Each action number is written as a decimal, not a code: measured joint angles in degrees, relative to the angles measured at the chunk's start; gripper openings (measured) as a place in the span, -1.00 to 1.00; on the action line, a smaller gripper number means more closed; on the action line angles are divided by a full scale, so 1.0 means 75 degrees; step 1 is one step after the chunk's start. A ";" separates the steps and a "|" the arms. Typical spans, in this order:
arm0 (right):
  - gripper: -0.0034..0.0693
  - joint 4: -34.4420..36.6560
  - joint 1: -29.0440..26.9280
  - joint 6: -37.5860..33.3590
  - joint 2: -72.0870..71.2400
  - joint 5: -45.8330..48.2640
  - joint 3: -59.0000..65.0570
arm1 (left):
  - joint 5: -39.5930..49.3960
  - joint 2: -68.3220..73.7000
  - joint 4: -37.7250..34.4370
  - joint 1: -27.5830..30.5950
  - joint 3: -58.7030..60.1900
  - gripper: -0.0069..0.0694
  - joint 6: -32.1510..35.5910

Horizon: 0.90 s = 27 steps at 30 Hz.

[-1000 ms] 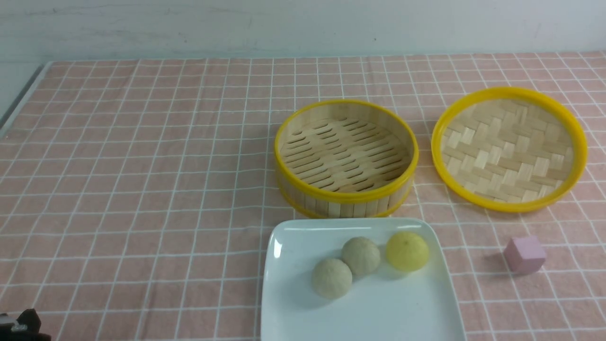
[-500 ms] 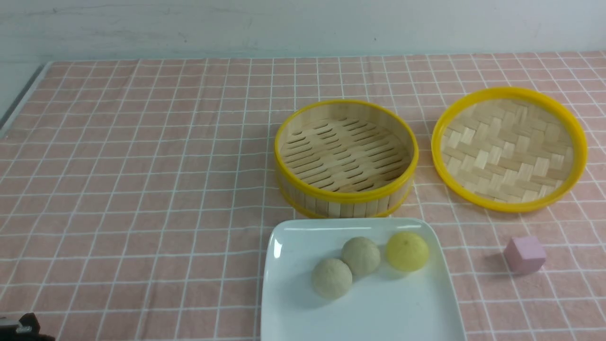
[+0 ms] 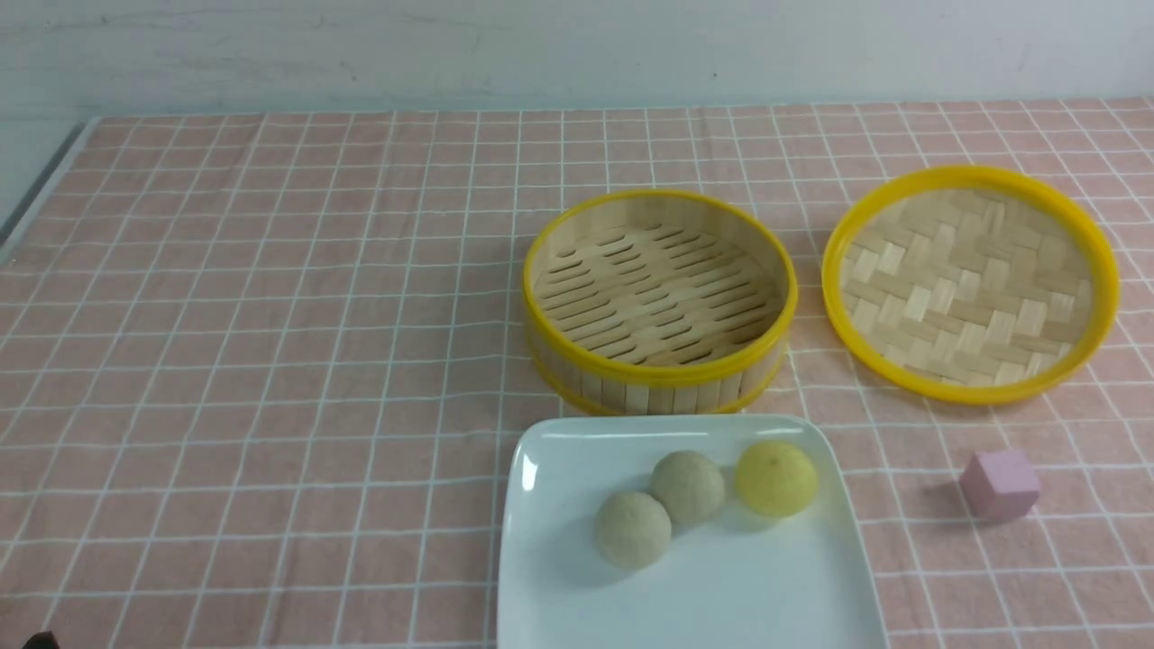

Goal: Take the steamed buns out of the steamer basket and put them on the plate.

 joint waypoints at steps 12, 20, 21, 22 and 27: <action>-0.26 0.0000 0.0000 0.0000 0.0000 0.0007 0.0000 | 0.0188 -0.0281 0.0000 0.0000 -0.0022 -0.19 0.0000; -0.26 0.0000 0.0000 0.0000 0.0000 0.0007 0.0000 | 0.0188 -0.0281 0.0000 0.0000 -0.0022 -0.19 0.0000; -0.26 0.0000 0.0000 0.0000 0.0000 0.0007 0.0000 | 0.0188 -0.0281 0.0000 0.0000 -0.0022 -0.19 0.0000; -0.26 0.0000 0.0000 0.0000 0.0000 0.0007 0.0000 | 0.0188 -0.0281 0.0000 0.0000 -0.0022 -0.19 0.0000; -0.26 0.0000 0.0000 0.0000 0.0000 0.0007 0.0000 | 0.0188 -0.0281 0.0000 0.0000 -0.0022 -0.19 0.0000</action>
